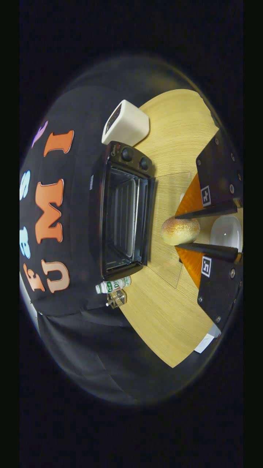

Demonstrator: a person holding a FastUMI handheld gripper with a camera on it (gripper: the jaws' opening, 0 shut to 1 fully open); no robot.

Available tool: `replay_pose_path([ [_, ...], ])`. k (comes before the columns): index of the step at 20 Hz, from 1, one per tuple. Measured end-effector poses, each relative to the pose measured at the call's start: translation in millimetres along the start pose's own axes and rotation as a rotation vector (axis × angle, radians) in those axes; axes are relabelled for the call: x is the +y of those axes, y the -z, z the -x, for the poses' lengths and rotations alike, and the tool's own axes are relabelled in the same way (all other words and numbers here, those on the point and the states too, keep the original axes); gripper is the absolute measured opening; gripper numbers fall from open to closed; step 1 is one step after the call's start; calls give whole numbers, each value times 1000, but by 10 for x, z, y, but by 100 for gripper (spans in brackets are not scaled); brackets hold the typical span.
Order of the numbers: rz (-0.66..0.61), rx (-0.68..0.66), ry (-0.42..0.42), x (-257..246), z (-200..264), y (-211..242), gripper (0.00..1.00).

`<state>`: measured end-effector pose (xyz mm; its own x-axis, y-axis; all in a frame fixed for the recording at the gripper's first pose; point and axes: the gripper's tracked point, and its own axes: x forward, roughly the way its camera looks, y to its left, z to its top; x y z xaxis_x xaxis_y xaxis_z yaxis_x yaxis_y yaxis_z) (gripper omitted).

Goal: Open the toaster oven, put the food inside, and close the toaster oven door.

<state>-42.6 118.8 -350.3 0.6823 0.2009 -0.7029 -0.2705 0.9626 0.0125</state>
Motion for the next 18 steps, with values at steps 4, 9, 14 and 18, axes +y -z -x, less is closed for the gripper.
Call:
replay_pose_path([
  [4, 94, -88, 38, -73, -349, -474, 35],
  [9, 296, -134, 90, -88, -822, -782, 35],
  [14, 410, -133, 146, -177, -1132, -858, 35],
  [18, 513, -132, 162, -190, -1185, -863, 35],
])
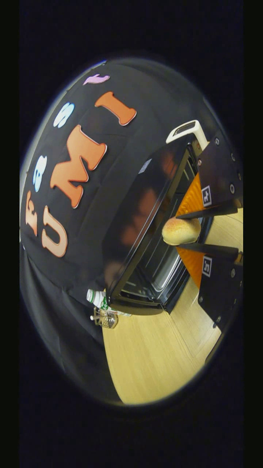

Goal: Open the toaster oven, put the food inside, and close the toaster oven door.

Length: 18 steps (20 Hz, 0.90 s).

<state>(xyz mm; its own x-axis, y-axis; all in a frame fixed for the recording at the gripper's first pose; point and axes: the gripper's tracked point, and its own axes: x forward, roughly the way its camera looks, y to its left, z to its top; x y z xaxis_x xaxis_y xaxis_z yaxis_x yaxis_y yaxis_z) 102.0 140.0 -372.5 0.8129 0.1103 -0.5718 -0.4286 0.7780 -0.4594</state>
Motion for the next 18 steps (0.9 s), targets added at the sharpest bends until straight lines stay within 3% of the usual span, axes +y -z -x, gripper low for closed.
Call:
replay_pose_path([
  [3, -108, -1, 1, -14, 63, -14, 35],
  [11, -781, 52, -40, -62, 26, 21, 35],
  [18, -1273, 31, -87, -79, -123, -40, 35],
])
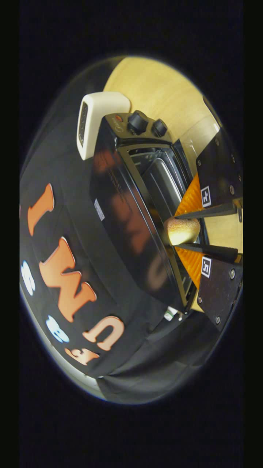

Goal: Open the toaster oven, put the food inside, and close the toaster oven door.

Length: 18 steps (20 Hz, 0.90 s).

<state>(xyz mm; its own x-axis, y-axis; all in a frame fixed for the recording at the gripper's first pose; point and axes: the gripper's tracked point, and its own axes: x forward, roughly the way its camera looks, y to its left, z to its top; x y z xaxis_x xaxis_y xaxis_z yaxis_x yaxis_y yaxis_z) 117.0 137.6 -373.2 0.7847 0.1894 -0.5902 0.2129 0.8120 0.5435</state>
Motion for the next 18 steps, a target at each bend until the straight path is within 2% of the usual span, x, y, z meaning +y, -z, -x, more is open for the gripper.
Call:
replay_pose_path([
  [6, -199, 10, -21, -42, -143, 76, 35],
  [8, -217, 6, -8, -83, -214, 82, 36],
  [12, -164, 48, -17, -66, -111, 188, 65],
  [14, -138, 56, -10, -86, -6, 183, 85],
  [18, -23, 82, 5, -187, 243, 226, 89],
])
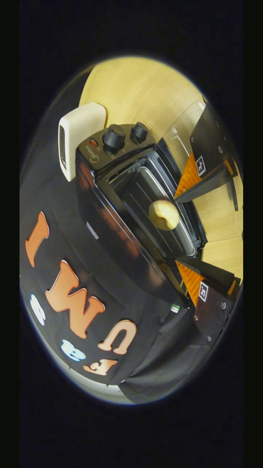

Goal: Open the toaster oven, put the food inside, and close the toaster oven door.

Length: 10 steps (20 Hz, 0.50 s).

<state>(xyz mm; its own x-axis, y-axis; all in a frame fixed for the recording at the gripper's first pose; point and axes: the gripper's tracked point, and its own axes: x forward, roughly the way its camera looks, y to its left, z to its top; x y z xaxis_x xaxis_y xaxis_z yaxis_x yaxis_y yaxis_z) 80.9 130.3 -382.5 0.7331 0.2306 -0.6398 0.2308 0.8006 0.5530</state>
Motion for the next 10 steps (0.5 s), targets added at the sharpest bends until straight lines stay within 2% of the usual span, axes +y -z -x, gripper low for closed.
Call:
replay_pose_path([
  [5, 114, 42, 18, -97, 486, 161, 91],
  [10, 311, 107, 105, -404, 895, 572, 95],
])
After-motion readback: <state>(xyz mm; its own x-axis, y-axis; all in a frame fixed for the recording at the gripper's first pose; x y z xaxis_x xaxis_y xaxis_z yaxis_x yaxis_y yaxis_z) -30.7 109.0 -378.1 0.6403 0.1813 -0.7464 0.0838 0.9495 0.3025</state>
